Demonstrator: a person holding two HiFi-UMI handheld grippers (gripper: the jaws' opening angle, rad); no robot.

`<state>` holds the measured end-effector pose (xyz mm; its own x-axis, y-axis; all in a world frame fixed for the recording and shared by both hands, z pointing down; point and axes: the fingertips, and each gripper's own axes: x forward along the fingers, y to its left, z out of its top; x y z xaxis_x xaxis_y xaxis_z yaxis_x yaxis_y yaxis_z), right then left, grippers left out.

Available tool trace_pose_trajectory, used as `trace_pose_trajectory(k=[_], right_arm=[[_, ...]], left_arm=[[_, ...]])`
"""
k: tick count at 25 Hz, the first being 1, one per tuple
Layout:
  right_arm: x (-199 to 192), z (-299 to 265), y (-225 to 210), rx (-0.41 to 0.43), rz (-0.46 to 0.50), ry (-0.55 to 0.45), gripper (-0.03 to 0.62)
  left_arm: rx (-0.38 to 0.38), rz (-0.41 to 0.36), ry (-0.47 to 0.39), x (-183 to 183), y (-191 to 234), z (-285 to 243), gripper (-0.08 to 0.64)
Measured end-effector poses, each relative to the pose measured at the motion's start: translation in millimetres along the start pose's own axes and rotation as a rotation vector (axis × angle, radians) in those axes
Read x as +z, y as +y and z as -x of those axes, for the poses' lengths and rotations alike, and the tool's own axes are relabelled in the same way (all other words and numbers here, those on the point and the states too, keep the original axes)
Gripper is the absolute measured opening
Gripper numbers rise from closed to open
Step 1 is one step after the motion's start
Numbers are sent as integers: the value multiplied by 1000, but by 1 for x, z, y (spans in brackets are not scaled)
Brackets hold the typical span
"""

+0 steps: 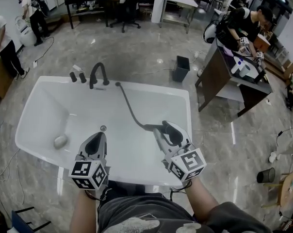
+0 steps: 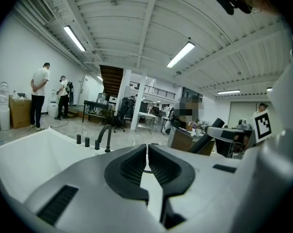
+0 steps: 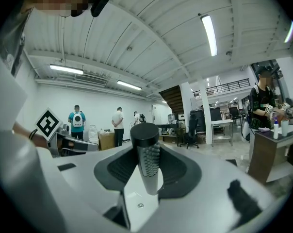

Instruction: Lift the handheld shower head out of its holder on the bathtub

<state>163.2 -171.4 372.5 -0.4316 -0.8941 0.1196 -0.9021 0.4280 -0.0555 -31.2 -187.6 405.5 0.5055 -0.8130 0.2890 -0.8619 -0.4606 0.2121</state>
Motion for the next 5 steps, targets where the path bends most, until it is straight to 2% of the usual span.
trace_pose_trajectory(k=[5], right_arm=[[-5,6,-3,1,-3,8,143]], left_arm=[[-2,1,1,-3,-6,0,21]])
